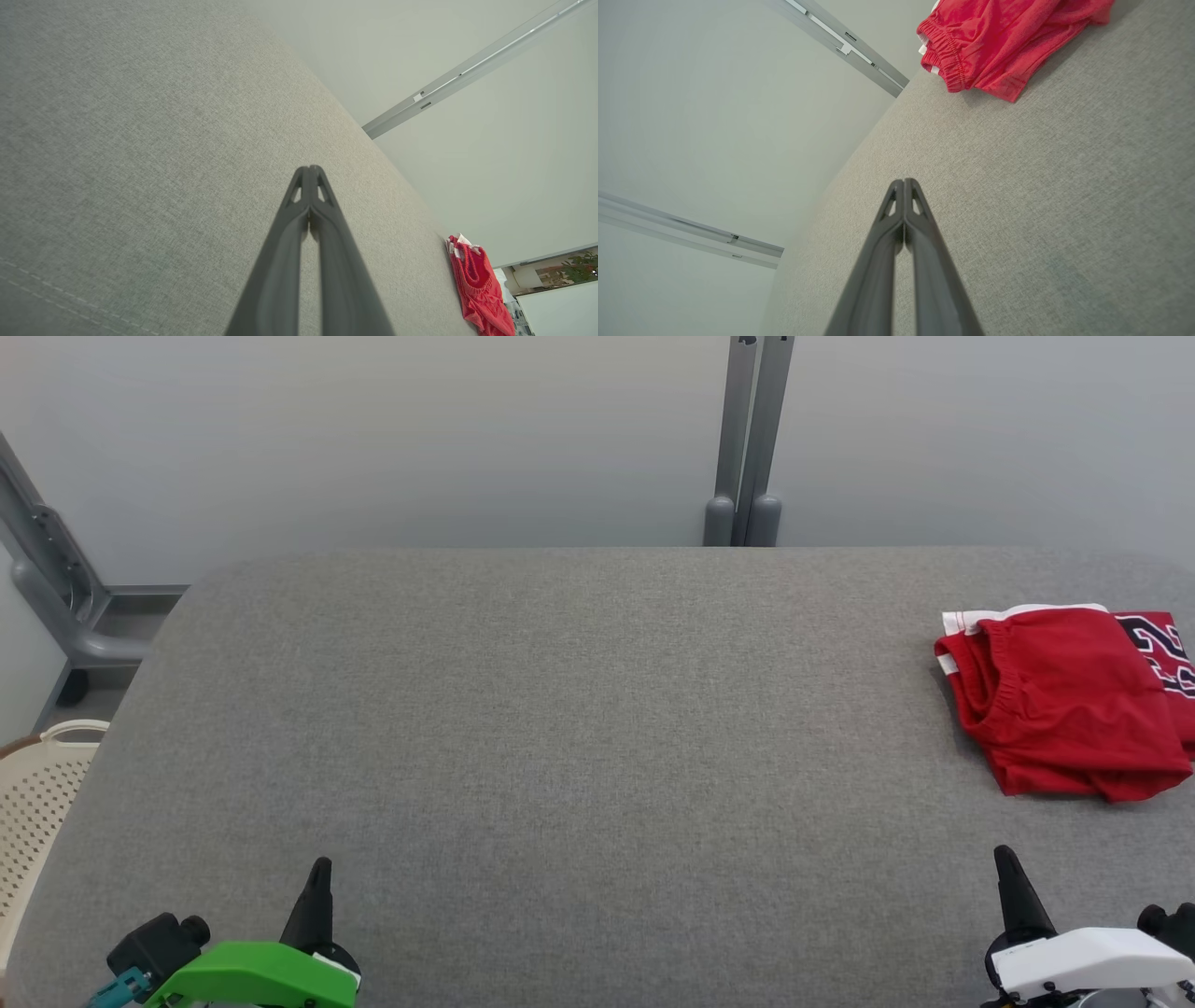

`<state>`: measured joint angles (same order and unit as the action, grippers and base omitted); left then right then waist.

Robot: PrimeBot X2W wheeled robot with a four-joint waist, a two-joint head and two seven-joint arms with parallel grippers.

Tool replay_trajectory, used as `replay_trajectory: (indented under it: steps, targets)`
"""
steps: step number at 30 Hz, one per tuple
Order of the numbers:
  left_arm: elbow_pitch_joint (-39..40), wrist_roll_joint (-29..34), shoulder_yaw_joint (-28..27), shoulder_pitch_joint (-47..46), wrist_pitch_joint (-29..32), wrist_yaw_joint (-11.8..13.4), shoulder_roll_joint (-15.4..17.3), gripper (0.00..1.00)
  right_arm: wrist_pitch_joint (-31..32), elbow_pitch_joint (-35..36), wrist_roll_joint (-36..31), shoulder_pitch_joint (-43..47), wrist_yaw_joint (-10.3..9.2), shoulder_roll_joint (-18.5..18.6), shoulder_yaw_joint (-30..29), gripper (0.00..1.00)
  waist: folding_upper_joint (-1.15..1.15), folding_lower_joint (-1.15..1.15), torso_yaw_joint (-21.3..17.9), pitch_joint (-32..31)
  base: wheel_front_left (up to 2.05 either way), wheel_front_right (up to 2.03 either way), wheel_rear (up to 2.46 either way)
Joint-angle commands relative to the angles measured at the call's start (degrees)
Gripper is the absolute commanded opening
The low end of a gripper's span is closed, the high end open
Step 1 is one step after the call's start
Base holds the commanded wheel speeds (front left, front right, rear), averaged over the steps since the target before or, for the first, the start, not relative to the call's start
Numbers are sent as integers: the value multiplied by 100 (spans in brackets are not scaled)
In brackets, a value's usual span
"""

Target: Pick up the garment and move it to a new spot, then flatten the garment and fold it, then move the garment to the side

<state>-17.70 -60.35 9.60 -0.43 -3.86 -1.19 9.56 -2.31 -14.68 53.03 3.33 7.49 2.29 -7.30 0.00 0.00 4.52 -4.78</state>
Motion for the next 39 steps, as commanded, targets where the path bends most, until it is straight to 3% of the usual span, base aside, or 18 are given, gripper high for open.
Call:
replay_trajectory:
  steps: [1,39]
  targets:
    - [25,-171,-61,-217,49,-60,-22,0,38,122,223,-113,3,33,-56,0,0,0,-13,15,0,0,0]
    - [-184,-2017,-429,-881,598,-402,-404,0,492,524,2433,-177,2,57,-428,0,0,0,-232,260,0,0,0]
